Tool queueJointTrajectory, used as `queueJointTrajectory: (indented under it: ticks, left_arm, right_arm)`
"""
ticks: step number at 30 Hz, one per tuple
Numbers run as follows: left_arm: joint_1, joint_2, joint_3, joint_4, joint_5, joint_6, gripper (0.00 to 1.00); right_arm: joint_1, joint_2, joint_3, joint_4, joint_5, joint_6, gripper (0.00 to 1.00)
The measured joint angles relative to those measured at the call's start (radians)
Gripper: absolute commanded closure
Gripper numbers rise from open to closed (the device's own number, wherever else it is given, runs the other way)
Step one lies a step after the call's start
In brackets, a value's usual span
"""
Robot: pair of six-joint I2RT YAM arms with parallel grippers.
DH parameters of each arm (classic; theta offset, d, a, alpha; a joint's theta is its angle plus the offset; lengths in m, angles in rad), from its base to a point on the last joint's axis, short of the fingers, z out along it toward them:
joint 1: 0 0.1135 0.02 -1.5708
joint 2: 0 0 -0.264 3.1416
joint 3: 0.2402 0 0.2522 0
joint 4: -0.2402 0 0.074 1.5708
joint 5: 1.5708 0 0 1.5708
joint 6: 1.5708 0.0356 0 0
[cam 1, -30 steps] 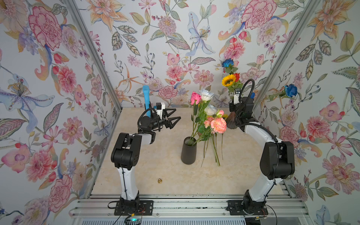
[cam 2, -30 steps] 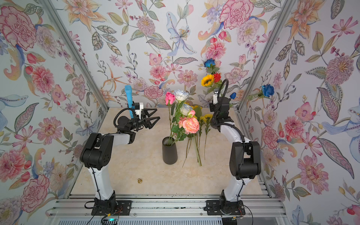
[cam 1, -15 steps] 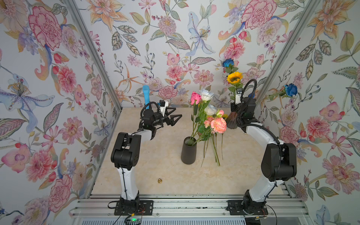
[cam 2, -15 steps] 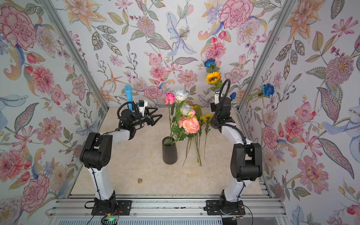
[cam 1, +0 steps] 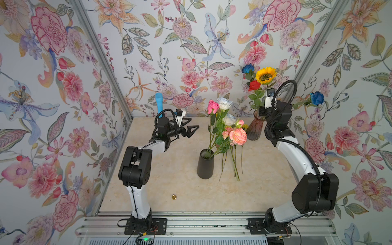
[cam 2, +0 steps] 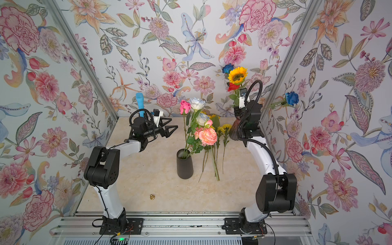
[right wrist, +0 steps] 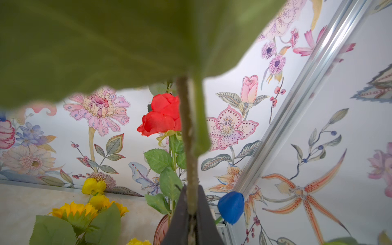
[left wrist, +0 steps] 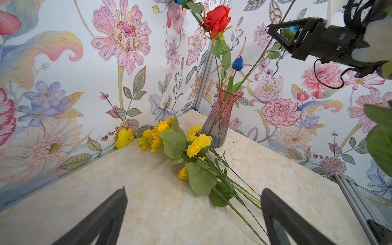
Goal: Pick out yellow flowers from the vase
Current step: Pick up the flower from the vase, then place the flower at the center of the board.
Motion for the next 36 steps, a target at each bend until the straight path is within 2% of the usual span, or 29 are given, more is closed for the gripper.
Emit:
queueJointTrajectory:
  ticks: [9, 14, 19, 23, 26, 29, 36]
  left_arm:
    - [-0.002, -0.024, -0.001, -0.032, -0.023, 0.018, 0.00]
    - [-0.002, -0.067, -0.012, -0.046, -0.040, 0.021, 0.00]
    - [-0.002, -0.101, -0.014, -0.073, -0.079, 0.041, 0.00]
    - [-0.002, -0.129, -0.019, -0.113, -0.120, 0.058, 0.00]
    - [-0.002, -0.148, -0.026, -0.134, -0.155, 0.067, 0.00]
    - [-0.002, -0.173, -0.049, -0.151, -0.188, 0.072, 0.00]
    - [-0.002, -0.224, -0.075, -0.191, -0.286, 0.074, 0.00]
  right_arm:
    - [0.062, -0.171, 0.082, -0.100, -0.022, 0.002, 1.00]
    - [0.104, -0.211, 0.241, -0.246, -0.050, 0.028, 1.00]
    - [0.134, -0.144, 0.501, -0.511, -0.074, 0.062, 1.00]
    - [0.138, -0.022, 0.663, -0.742, -0.119, 0.121, 1.00]
    - [0.139, 0.061, 0.657, -0.862, -0.159, 0.155, 1.00]
    - [0.148, 0.136, 0.583, -0.946, -0.208, 0.186, 1.00]
    - [0.186, 0.260, 0.431, -1.030, -0.287, 0.232, 1.00]
